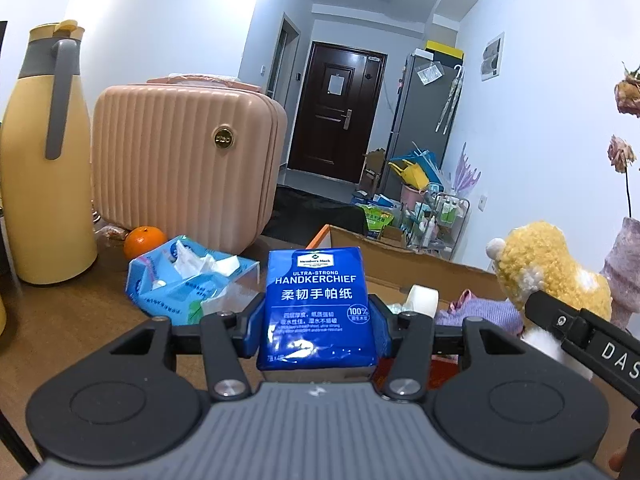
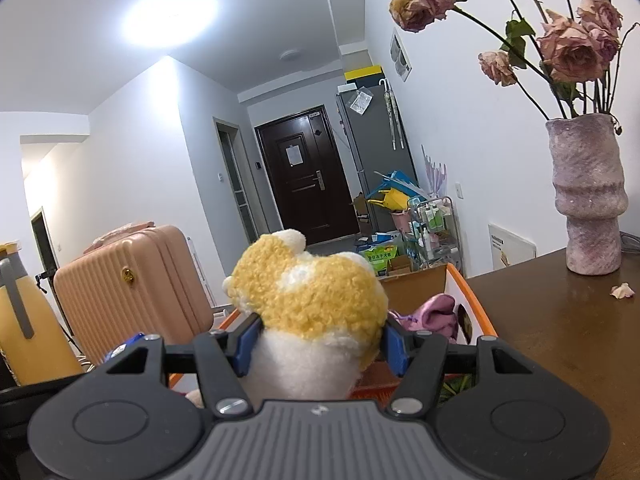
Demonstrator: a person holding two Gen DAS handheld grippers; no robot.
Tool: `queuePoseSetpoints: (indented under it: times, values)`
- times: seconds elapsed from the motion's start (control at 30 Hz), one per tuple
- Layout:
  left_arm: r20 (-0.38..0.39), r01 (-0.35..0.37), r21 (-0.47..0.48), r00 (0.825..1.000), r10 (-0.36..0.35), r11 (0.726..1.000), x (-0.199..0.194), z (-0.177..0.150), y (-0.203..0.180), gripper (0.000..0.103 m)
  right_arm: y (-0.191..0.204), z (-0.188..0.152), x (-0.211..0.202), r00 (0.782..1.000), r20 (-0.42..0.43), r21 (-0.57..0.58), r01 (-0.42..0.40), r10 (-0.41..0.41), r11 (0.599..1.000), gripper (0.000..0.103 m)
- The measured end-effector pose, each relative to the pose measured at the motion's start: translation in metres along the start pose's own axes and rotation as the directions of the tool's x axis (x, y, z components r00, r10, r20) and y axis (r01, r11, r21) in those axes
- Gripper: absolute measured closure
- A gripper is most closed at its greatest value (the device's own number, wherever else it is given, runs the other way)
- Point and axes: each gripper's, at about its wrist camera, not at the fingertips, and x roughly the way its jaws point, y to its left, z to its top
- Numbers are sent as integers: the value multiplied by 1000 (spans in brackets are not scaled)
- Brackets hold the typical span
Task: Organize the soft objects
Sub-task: 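Carry the tissue pack with the left gripper over the box while the right carries the plush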
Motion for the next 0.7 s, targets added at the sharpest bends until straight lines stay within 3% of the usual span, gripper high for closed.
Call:
queuePoseSetpoints:
  times: [0.7]
  values:
    - [33, 8, 7, 999, -8, 1000, 55, 23, -20, 50, 6, 21, 61, 999, -30, -24, 37, -38, 999, 43]
